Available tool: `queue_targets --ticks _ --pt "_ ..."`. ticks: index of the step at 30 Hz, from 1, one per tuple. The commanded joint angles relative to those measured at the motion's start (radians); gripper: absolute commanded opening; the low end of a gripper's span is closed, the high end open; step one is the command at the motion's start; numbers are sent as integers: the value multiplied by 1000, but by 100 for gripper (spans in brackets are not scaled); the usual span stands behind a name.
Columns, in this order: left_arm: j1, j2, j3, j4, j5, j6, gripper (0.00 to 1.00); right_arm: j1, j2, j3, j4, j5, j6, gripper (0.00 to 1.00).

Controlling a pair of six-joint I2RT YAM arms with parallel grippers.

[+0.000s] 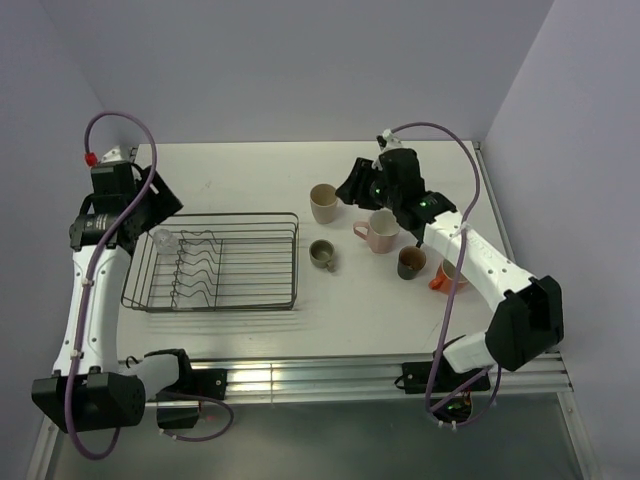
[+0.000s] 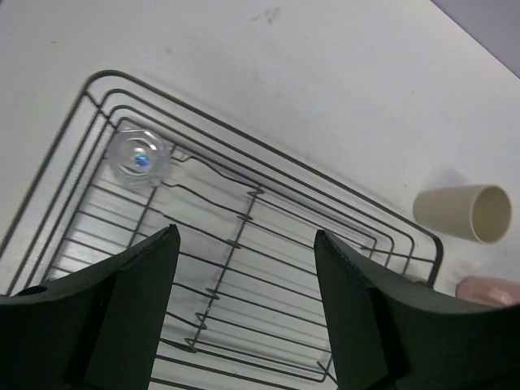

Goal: Load the cups into the dish rack

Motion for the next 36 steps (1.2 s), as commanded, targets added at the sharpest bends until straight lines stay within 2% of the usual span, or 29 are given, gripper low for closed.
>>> queue_targets --ticks 1,6,15,25,36 --pt "-67 -30 16 55 37 -16 74 15 34 114 -83 120 -73 54" --pt "-132 -50 16 79 37 -14 74 56 207 340 -227 213 -142 54" --pt "-144 -96 16 95 112 18 75 102 504 654 -373 251 -165 52" --pt "-144 -117 -10 105 143 27 75 167 692 786 -430 279 -179 52" --pt "-144 -125 -38 111 146 33 76 188 762 806 -447 343 -165 51"
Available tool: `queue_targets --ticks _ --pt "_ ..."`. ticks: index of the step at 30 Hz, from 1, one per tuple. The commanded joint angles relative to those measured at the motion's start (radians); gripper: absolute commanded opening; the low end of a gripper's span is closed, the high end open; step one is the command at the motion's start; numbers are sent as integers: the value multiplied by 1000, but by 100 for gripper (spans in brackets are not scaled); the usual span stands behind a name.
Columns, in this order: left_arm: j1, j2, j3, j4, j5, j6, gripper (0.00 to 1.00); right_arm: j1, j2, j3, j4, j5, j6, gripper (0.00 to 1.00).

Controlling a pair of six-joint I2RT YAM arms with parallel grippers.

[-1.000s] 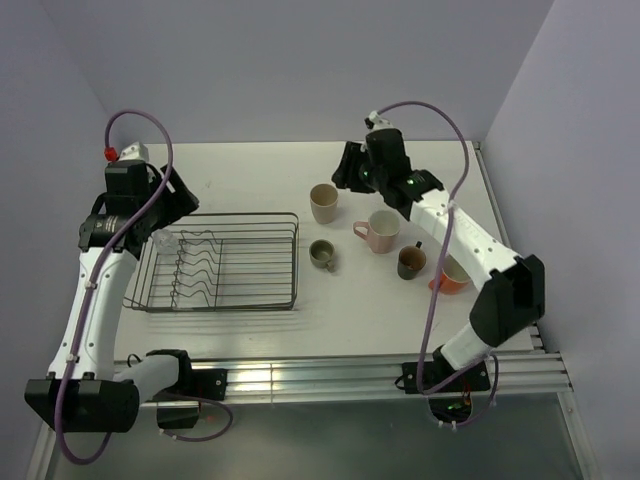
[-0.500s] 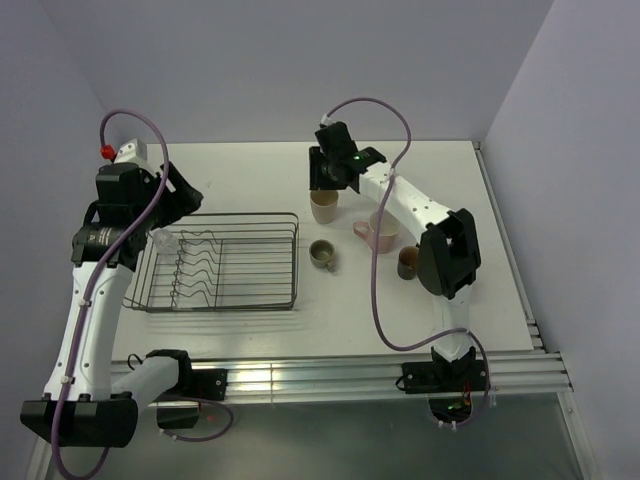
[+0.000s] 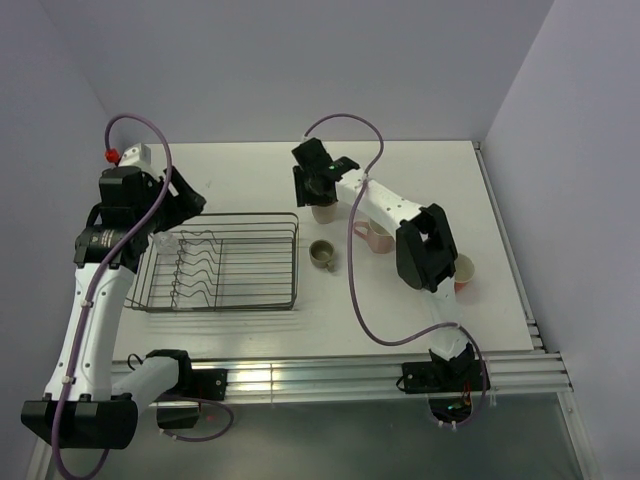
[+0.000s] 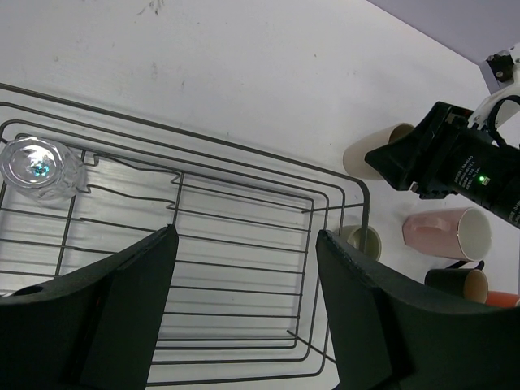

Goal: Load the cups into the dish rack

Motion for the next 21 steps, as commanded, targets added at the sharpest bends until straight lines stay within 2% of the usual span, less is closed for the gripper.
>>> queue_targets --ticks 1,5,16,17,20,21 --pt "-3 -24 -12 45 18 21 76 4 9 59 -17 68 1 51" --pt "-3 -24 -29 50 23 19 75 4 26 66 -19 88 -4 51" --pt "-3 -18 -43 60 34 14 75 0 106 140 -47 93 -17 30" --pt "-3 -21 -44 62 34 14 75 0 106 141 -48 96 -17 27" --pt "-3 -20 -54 70 43 10 75 -4 103 151 -56 106 -20 5" --pt "-3 -20 -60 73 58 5 75 -7 94 154 -60 114 -20 0"
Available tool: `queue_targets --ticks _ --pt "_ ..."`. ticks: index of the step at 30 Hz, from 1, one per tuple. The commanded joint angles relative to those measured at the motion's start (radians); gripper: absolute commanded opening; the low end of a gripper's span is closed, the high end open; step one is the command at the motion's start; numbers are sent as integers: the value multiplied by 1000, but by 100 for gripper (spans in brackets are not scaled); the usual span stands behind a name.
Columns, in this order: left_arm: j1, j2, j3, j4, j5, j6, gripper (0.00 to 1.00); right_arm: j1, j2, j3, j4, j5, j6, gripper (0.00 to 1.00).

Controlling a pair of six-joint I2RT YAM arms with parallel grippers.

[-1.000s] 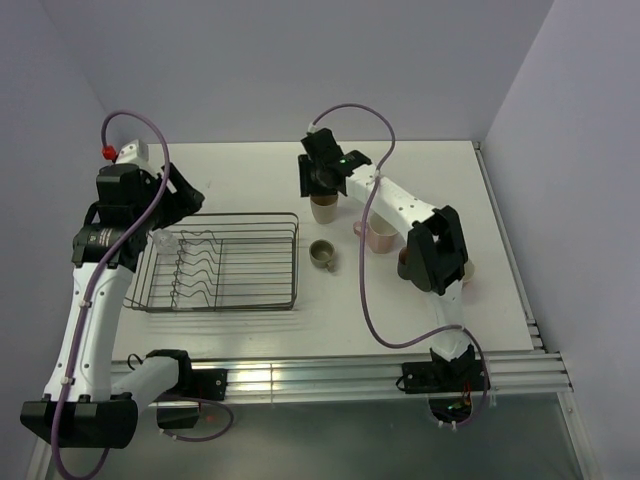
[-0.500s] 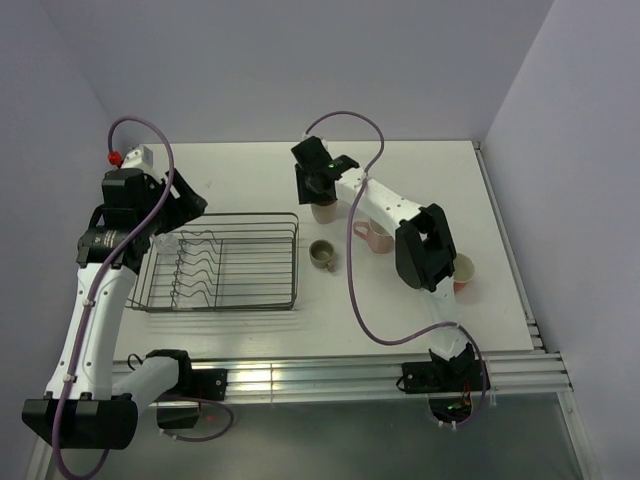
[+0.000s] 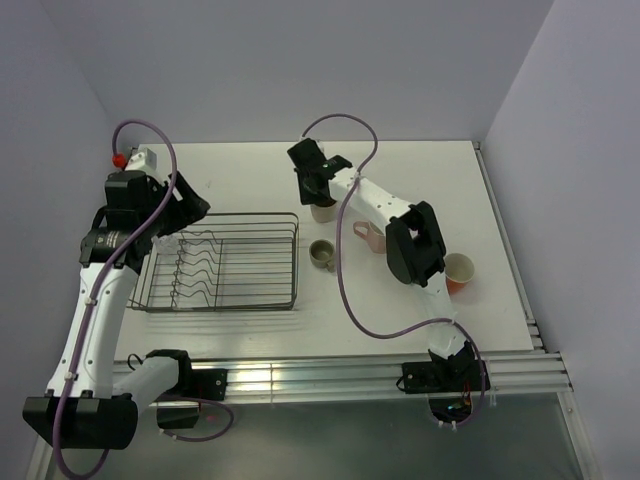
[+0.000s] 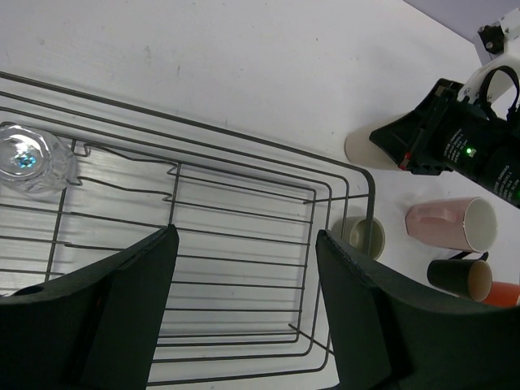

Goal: Load the cups into the dish rack

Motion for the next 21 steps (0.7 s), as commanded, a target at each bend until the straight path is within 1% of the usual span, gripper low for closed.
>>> queue_targets --ticks 1,5,6,8,10,11,12,13,14,15,16,18,19,20,21 --pt "-3 -17 -12 52 49 4 75 -8 -21 57 -19 42 -4 0" --pt "-3 -14 -25 106 129 -14 77 -16 -110 69 -25 71 -12 0" --pt "-3 -10 -26 119 155 -23 78 -19 -157 71 -27 71 -12 0" --pt "-3 -3 -26 152 233 -37 79 -33 -211 66 -22 59 -7 0" --pt "-3 3 -32 215 290 -61 81 -44 -299 36 -10 16 8 0" --pt "-3 5 -35 238 348 -75 81 -53 -332 19 13 -8 16 0" --pt "-3 8 -46 294 379 -106 83 -59 -399 -4 31 -39 24 0" --pt "-3 11 -52 325 410 -124 83 -64 -434 -58 50 -106 45 0" --pt "-3 14 -66 357 465 -162 83 -74 -502 -86 92 -149 57 0" --pt "-3 17 -72 388 486 -184 84 -77 -539 -119 122 -192 73 0" --pt "-3 23 -77 441 505 -201 84 -82 -573 -197 152 -304 103 0" --pt "-3 32 -91 488 546 -244 85 -90 -677 -289 278 -416 167 0" --pt "-3 34 -94 529 557 -255 85 -90 -708 -389 328 -474 195 0" --pt "-3 34 -106 554 566 -281 94 -91 -765 -437 441 -581 221 0" --pt "-3 32 -112 578 588 -295 99 -93 -788 -487 502 -626 290 0"
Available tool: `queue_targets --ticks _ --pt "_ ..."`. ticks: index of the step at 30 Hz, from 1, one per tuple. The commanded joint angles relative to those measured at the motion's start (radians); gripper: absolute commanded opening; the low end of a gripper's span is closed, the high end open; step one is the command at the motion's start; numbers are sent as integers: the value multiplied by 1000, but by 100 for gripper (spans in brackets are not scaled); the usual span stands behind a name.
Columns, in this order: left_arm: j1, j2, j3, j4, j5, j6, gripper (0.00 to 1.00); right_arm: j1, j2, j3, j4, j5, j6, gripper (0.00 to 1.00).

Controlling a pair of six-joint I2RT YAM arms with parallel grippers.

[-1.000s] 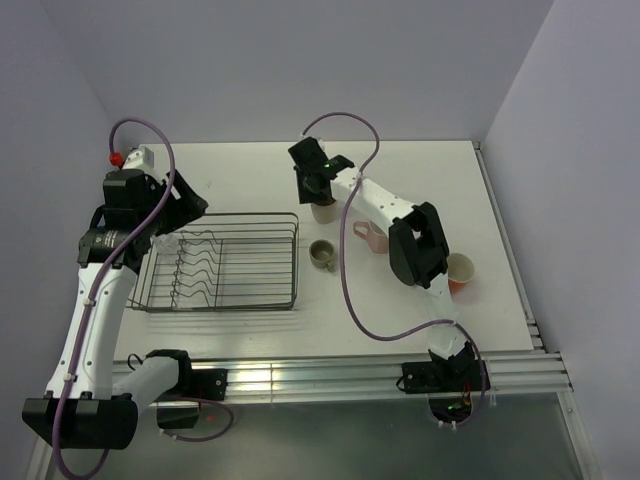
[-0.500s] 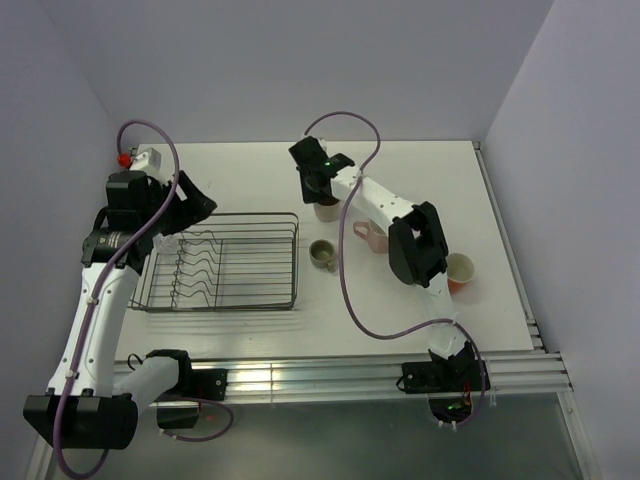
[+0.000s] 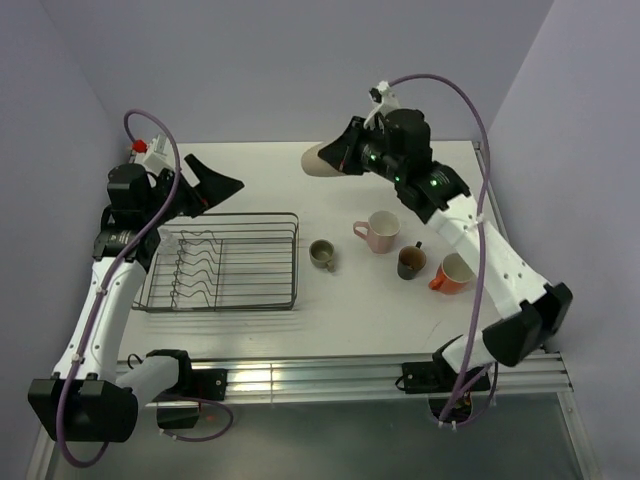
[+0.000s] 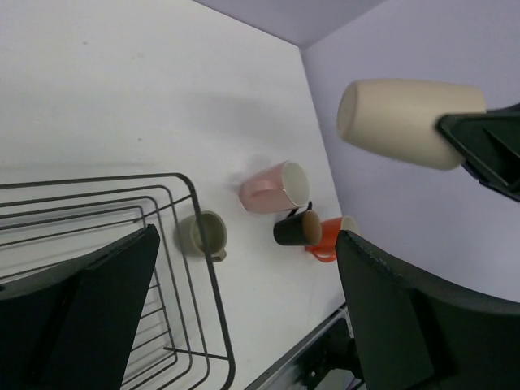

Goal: Load the cups into the dish rack

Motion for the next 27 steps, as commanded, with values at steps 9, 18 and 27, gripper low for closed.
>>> queue_targets --ticks 9,18,27 --pt "-41 1 -67 357 187 -158 99 6 -86 -457 770 -589 485 0" --pt "-76 40 -66 267 123 -91 99 13 -28 -555 1231 -673 800 0" --pt "-118 1 -123 449 204 -127 99 23 63 -564 1456 -700 964 0"
